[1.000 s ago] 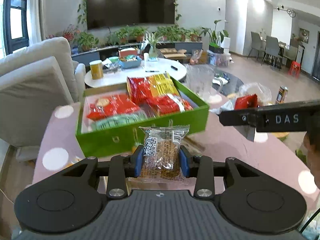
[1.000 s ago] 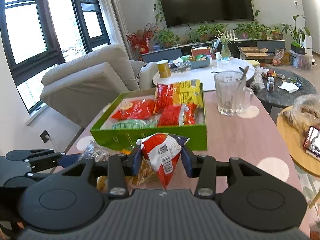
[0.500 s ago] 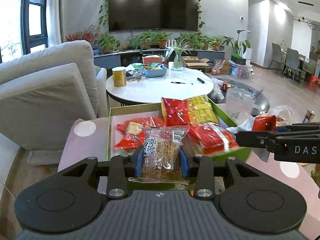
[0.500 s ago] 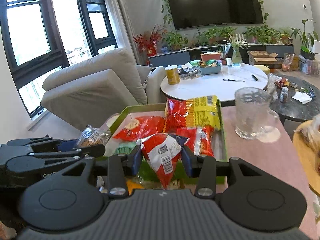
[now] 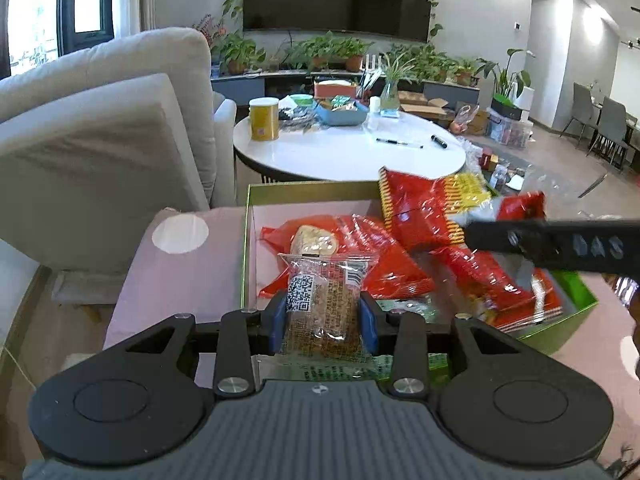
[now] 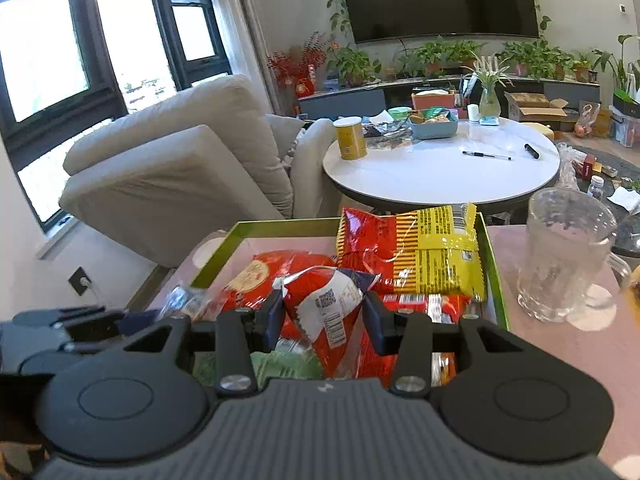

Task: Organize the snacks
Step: 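Lower both packets into the green box and open both grippers, then move the left tool to the yellow biscuit packet and grasp it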

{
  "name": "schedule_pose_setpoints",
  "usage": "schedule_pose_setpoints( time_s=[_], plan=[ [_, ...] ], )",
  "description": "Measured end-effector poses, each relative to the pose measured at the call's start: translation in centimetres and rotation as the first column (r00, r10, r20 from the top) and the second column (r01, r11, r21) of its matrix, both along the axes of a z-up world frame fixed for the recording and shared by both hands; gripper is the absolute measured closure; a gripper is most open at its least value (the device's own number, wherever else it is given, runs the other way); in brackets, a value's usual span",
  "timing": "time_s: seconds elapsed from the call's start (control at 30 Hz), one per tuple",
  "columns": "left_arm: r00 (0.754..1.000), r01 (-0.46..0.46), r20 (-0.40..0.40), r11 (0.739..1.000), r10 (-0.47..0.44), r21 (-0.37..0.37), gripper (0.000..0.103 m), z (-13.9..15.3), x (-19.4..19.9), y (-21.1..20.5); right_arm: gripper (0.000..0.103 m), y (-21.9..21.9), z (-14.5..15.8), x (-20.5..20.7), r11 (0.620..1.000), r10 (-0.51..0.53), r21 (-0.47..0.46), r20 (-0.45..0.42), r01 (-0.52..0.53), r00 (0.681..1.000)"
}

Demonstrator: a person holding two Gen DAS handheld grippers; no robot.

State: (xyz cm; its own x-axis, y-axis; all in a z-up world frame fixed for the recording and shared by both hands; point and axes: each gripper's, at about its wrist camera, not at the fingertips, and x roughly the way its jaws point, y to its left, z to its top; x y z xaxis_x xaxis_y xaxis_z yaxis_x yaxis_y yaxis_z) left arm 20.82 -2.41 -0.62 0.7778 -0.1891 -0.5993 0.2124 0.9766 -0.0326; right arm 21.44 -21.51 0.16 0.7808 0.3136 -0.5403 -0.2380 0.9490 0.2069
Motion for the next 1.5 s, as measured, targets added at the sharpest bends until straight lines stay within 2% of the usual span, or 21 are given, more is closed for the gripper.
schedule_pose_setpoints(
  time_s=[0.03,0.1,0.17,0.27,0.37,0.53,0.7,0.83,1.07,1.23,1.5],
  plan=[
    [1.000,-0.002,0.001,1.000,0.002,0.002,0.066,-0.2,0.1,0.0,0.062,0.0,-0.2,0.5,1.000,-0.007,0.000,-0.001,0.007,1.000],
    [1.000,-0.007,0.012,1.000,0.006,0.011,0.054,-0.5,-0.1,-0.1,0.060,-0.2,-0.7,1.4,0.999,-0.034,0.005,-0.016,0.034,0.999],
    [1.000,-0.003,0.026,1.000,0.003,0.016,0.049,-0.4,-0.4,0.0,0.060,-0.6,-0.9,1.7,0.997,-0.069,0.022,-0.038,0.070,0.997],
    [0.999,-0.006,0.036,1.000,0.005,0.006,0.047,0.0,-0.9,0.4,0.060,-1.5,-0.8,1.0,0.995,-0.087,0.049,-0.043,0.089,0.995],
    [0.998,-0.031,0.053,0.999,0.032,-0.008,0.040,0.6,-1.7,1.0,0.060,-1.8,-0.4,-0.4,0.995,-0.093,0.037,-0.028,0.094,0.995],
    [0.993,-0.085,0.082,0.996,0.085,-0.007,0.034,1.4,-3.7,2.5,0.058,-2.7,0.0,-2.7,0.995,-0.099,0.023,-0.017,0.100,0.995],
    [0.986,-0.151,0.068,0.988,0.153,-0.034,0.023,1.1,-6.1,4.7,0.054,-3.7,-0.2,-5.7,0.995,-0.102,0.013,-0.021,0.102,0.995],
    [0.986,-0.162,0.033,0.986,0.163,-0.027,0.022,-0.1,-7.9,5.9,0.052,-4.1,-0.6,-7.6,0.994,-0.107,-0.026,-0.032,0.106,0.994],
    [0.986,-0.158,-0.051,0.987,0.159,0.021,0.021,-3.0,-9.9,7.2,0.048,-4.9,-1.0,-10.3,0.991,-0.131,-0.019,-0.053,0.130,0.990],
    [0.991,-0.119,-0.048,0.992,0.122,0.052,0.021,-3.9,-10.4,7.1,0.047,-4.8,-1.8,-11.2,0.992,-0.126,-0.024,-0.084,0.124,0.988],
    [0.998,-0.053,-0.036,0.988,0.058,0.143,0.021,-4.5,-8.5,6.1,0.042,-3.9,-3.1,-11.0,0.993,-0.108,-0.054,-0.122,0.102,0.987]
  ],
)
